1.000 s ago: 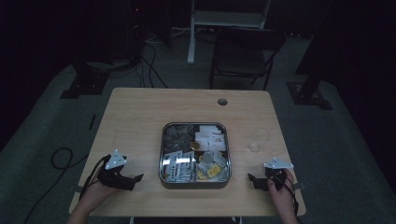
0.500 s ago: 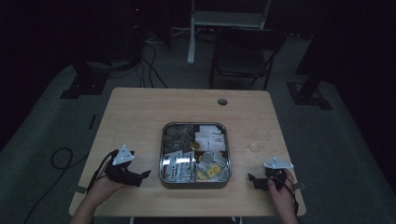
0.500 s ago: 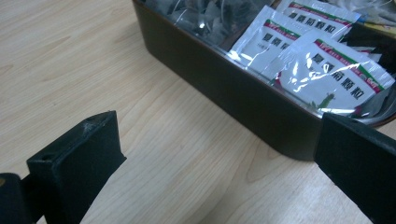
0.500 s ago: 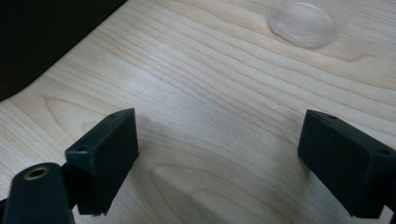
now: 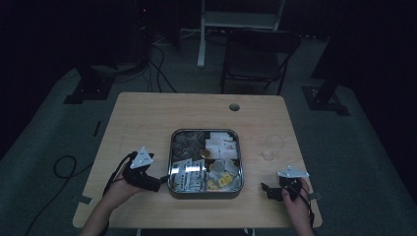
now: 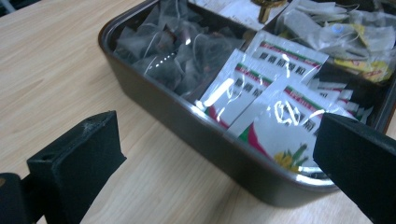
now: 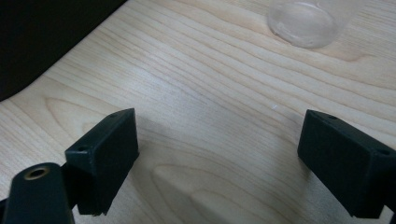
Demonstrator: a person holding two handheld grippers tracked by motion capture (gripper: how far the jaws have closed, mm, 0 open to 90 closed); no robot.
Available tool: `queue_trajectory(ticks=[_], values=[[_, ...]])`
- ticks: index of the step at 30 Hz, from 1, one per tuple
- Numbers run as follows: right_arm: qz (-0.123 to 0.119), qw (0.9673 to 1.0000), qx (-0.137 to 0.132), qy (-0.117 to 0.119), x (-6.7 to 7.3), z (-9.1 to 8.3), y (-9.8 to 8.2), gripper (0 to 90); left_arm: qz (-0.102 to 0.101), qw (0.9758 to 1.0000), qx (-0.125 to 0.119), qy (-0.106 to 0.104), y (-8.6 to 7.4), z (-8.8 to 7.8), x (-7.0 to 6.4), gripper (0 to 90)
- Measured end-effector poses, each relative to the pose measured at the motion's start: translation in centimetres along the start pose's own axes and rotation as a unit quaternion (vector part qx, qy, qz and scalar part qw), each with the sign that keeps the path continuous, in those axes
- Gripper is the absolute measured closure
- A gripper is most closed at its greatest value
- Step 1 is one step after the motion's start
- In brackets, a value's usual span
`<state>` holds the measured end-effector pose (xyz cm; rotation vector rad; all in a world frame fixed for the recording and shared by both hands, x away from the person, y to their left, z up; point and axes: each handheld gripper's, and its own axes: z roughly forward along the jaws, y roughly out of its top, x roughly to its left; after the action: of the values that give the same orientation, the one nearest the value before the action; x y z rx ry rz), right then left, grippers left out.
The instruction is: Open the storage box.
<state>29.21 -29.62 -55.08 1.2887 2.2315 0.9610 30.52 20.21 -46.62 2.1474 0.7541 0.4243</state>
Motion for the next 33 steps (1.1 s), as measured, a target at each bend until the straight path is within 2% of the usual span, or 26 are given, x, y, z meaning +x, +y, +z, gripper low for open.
queue_trajectory(ticks=[11, 18, 33], values=[[0.0, 1.0, 0.0, 0.0, 0.0, 0.0, 0.0, 11.8, 0.021, 0.9996, 0.004, -0.019, 1.5, 2.1, -1.2, 1.7], [0.0, 1.0, 0.0, 0.0, 0.0, 0.0, 0.0, 11.8, 0.035, 0.999, -0.003, -0.026, 2.7, 3.4, -1.9, 4.4], [0.0, 1.0, 0.0, 0.0, 0.0, 0.0, 0.0, 11.8, 0.046, 0.9973, -0.005, -0.057, 5.1, 6.8, -3.1, 6.6]])
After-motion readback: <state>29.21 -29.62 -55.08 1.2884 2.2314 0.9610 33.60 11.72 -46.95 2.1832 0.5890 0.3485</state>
